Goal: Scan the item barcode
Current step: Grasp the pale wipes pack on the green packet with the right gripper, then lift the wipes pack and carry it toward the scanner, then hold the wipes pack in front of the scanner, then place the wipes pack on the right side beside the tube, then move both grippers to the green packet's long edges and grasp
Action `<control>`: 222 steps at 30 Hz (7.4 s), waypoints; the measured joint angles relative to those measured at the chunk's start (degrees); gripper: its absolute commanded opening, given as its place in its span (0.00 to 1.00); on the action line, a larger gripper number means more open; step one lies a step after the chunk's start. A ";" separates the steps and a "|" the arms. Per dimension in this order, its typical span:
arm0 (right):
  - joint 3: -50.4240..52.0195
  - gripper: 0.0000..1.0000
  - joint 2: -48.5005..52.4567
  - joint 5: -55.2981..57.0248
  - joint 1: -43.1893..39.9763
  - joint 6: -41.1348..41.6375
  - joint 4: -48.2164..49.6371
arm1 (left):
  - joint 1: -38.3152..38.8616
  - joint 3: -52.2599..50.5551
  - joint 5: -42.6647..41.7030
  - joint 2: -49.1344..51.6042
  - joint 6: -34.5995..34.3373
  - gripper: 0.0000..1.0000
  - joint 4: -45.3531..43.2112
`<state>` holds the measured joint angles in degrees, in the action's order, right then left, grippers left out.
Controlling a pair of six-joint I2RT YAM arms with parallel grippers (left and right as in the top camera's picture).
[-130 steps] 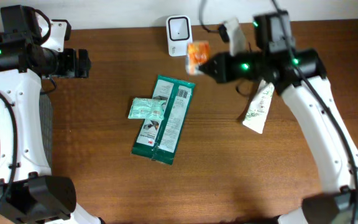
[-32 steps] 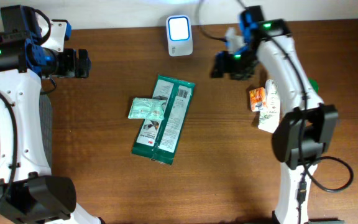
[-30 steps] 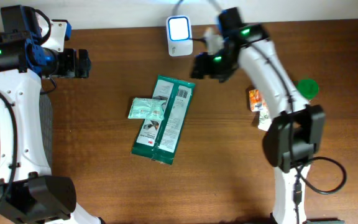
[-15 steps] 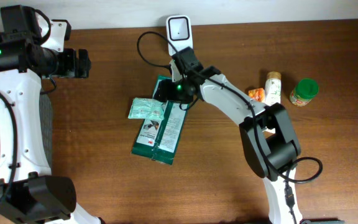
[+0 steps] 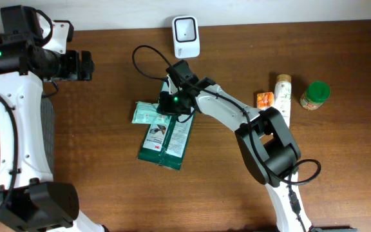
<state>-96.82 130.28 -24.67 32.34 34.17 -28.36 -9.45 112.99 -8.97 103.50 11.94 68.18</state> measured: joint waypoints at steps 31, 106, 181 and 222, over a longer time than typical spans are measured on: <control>-3.43 0.98 -11.91 18.71 -9.75 -79.89 -29.46 | 0.00 0.00 0.00 0.00 0.00 0.99 0.00; 17.97 0.04 -31.39 -30.97 -27.47 -26.99 -7.69 | 0.00 0.00 0.00 0.00 0.00 0.99 0.02; -4.52 0.04 -23.80 19.41 -20.68 -28.41 -38.51 | 0.00 0.00 0.00 0.00 0.00 0.99 0.02; 3.98 0.32 -13.66 5.14 -15.32 -9.35 -17.99 | 0.00 0.00 0.00 0.00 0.00 0.99 -0.02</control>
<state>-92.84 116.62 -19.53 17.02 24.82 -46.35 -9.45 112.99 -8.97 103.50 11.94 68.16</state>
